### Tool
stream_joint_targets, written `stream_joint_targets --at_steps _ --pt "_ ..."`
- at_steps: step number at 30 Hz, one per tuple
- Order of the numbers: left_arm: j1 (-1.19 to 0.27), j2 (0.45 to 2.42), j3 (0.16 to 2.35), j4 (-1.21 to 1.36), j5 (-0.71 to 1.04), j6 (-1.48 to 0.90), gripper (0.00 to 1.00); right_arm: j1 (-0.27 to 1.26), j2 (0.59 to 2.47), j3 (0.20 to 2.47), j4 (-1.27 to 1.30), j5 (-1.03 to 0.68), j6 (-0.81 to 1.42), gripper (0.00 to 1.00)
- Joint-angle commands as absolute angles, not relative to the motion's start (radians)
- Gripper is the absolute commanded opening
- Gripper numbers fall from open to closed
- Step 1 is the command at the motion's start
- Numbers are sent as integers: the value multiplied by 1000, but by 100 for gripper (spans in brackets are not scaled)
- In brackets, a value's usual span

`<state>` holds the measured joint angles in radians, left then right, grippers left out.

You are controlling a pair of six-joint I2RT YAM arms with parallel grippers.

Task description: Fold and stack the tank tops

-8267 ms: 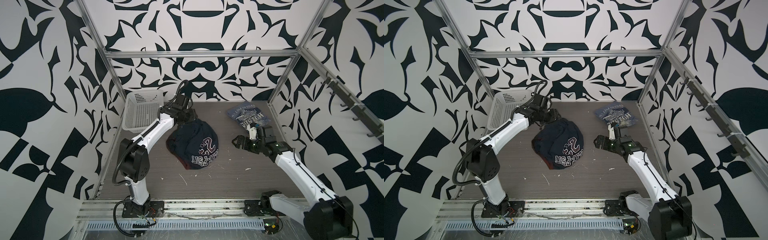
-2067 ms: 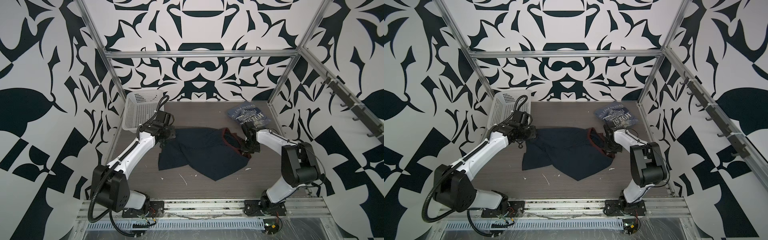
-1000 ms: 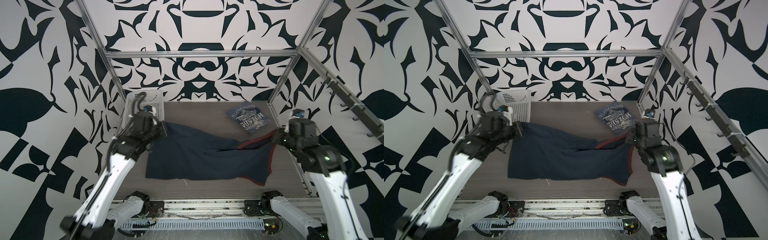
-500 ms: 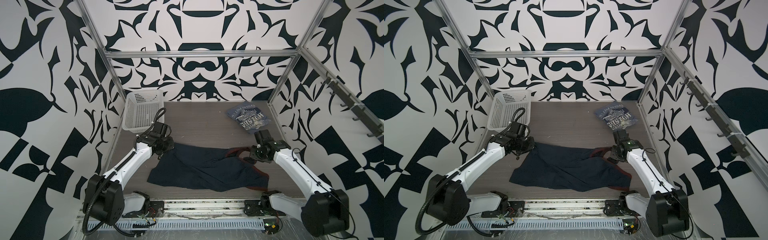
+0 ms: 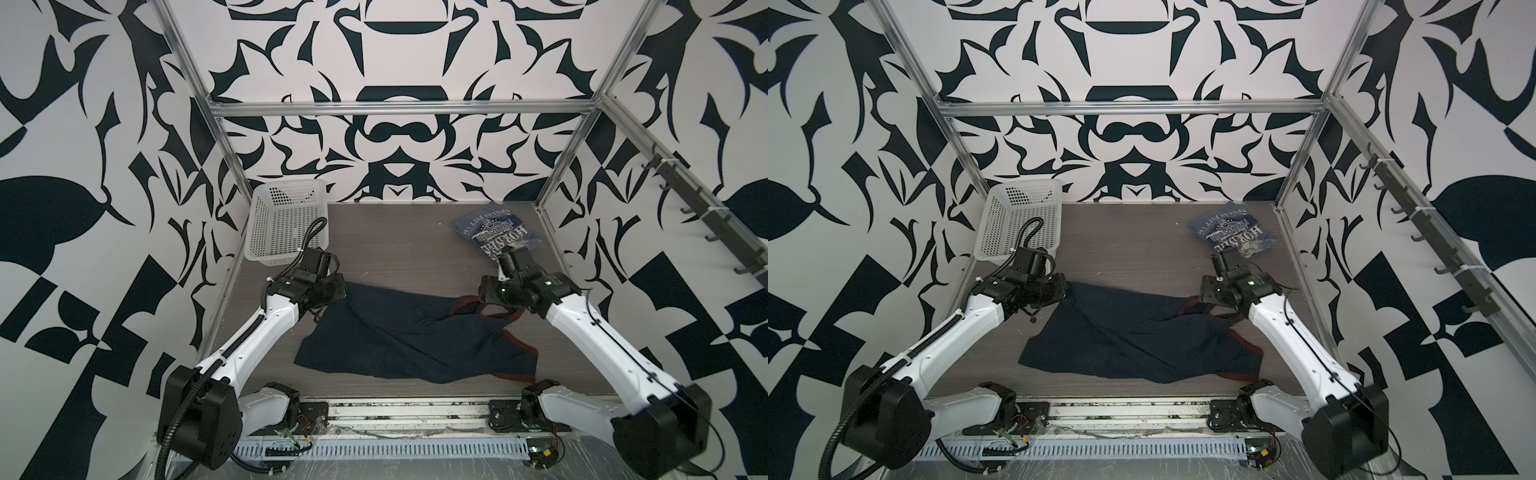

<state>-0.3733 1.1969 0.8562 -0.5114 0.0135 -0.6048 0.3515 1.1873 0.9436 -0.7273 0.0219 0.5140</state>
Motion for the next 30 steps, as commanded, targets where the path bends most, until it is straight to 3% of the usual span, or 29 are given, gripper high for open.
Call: stream_joint_targets --at_steps 1,12,24,30 --pt "-370 1159 842 -477 -3 -609 2 366 1275 887 -569 -120 605 69" --pt "-369 1159 824 -463 25 -618 2 363 1475 827 -340 -144 689 56" --pt "-369 1168 828 -462 21 -615 2 364 1526 823 -353 -85 695 67" --pt "-370 1170 835 -464 20 -614 2 364 1578 831 -282 -157 694 55"
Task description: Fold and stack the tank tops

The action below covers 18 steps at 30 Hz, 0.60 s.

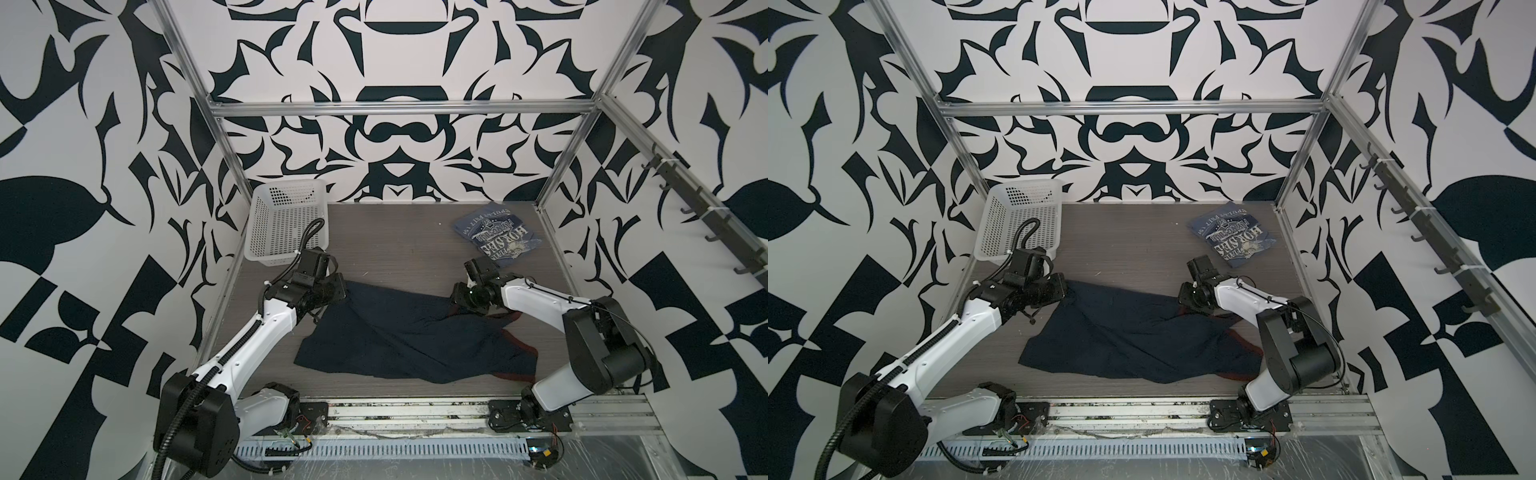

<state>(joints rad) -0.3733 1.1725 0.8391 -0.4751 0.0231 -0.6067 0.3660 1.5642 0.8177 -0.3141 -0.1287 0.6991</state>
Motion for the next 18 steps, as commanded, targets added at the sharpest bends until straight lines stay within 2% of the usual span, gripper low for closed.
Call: stream_joint_targets --at_steps 1,5,10,18 --pt "-369 1169 834 -463 20 -614 1 364 1579 834 -278 -166 695 47" --pt "-370 1169 839 -471 14 -610 1 365 1545 843 -283 -181 693 21" --pt "-370 1146 849 -476 -3 -606 1 365 1425 868 -356 -182 672 1" --pt "-370 1104 933 -493 -41 -586 0 338 1169 1000 -569 -135 612 0"
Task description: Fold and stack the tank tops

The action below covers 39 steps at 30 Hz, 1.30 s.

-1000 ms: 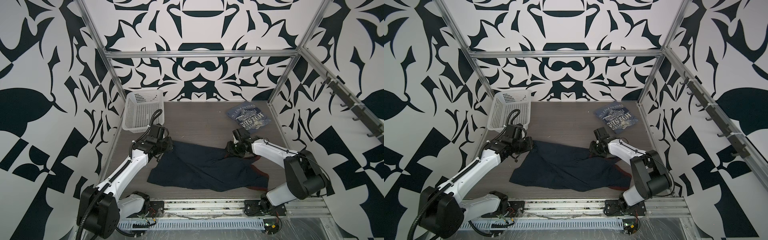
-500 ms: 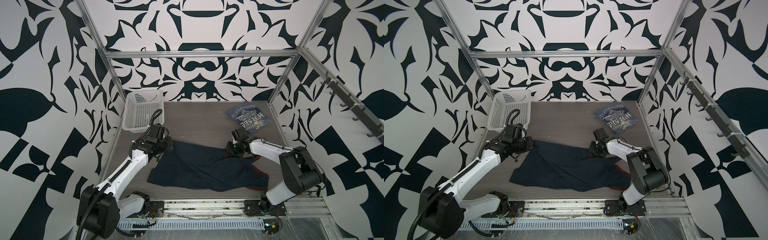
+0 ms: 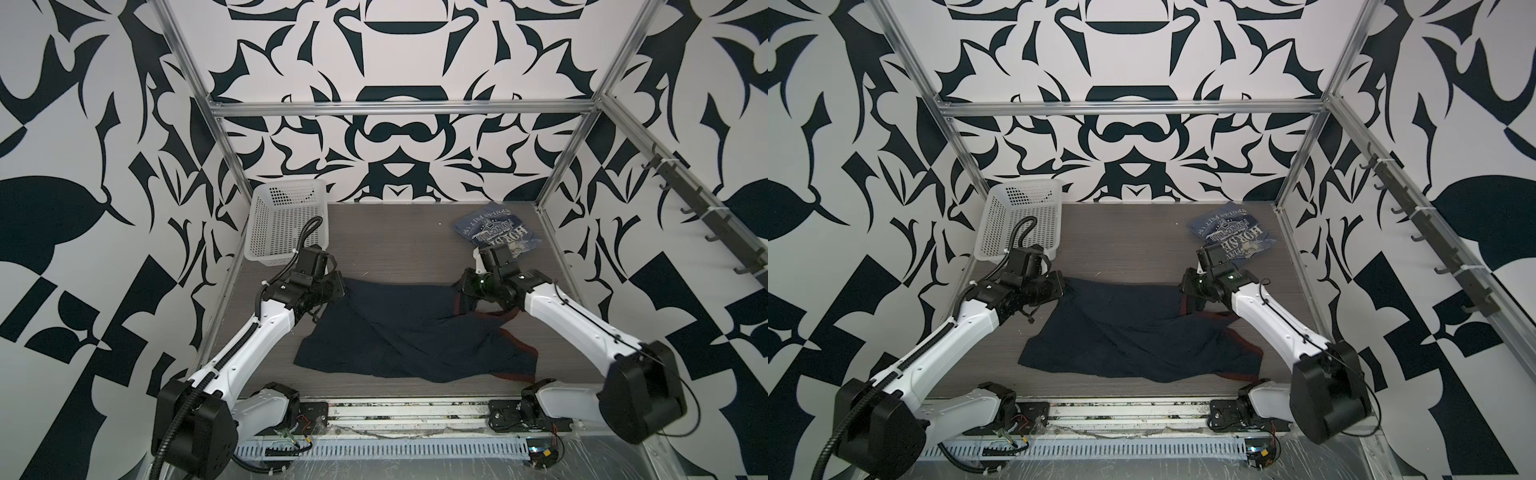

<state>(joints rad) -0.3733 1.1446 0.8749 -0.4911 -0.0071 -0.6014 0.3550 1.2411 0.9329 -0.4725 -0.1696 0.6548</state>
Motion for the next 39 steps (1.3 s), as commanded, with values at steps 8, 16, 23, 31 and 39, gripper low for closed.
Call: stream_joint_targets --at_steps 8,16,23,31,39 --pt "-368 1156 967 -465 -6 -570 2 196 1139 1026 -620 -230 549 0" --pt "-352 1463 1081 -537 68 -553 3 136 1458 1053 -451 -341 488 27" --pt "-350 1543 1121 -516 69 -548 3 120 1543 1039 -448 -367 434 46" --pt "-346 1554 1108 -497 65 -546 3 163 1586 936 -375 -403 421 39" --pt "-342 1545 1091 -495 63 -546 3 209 1711 961 -376 -359 431 39"
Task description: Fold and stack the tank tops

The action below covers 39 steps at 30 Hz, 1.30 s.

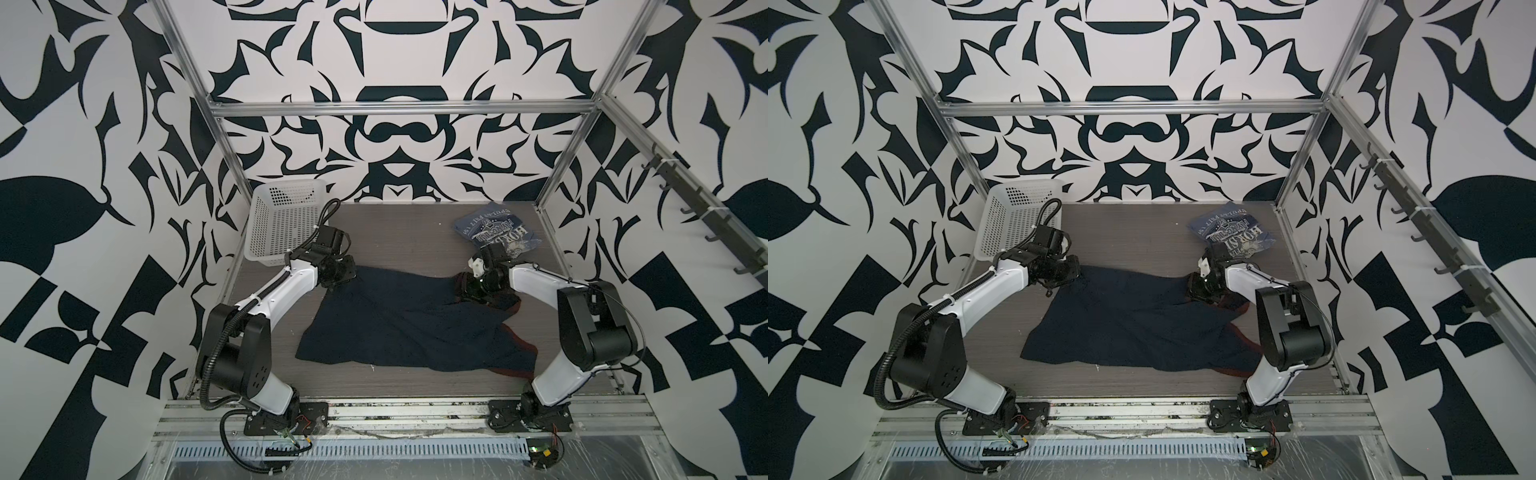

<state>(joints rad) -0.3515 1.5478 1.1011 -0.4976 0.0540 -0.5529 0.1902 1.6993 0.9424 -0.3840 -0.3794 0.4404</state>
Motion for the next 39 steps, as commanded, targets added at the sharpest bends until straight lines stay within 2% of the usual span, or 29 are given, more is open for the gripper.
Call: stream_joint_targets --at_steps 1,4,6,9,11,14,30,39 --pt "-342 1544 1089 -495 63 -547 3 217 1722 963 -381 -347 434 39" --pt "-340 1539 1089 -494 64 -548 3 233 1748 960 -374 -328 436 40" --pt "-340 1540 1091 -494 65 -546 2 243 1754 962 -363 -343 441 36" --pt "-339 1544 1092 -496 63 -543 2 258 1746 967 -353 -378 449 26" --pt "-337 1541 1091 -494 62 -543 2 261 1726 974 -354 -392 455 12" --pt "-336 1533 1084 -490 58 -546 2 261 1675 981 -375 -390 458 0" --pt "-321 1559 1083 -497 84 -539 3 244 1396 963 -488 -329 462 0" --pt "-321 1513 1080 -517 116 -510 3 105 1164 992 -595 -296 448 0"
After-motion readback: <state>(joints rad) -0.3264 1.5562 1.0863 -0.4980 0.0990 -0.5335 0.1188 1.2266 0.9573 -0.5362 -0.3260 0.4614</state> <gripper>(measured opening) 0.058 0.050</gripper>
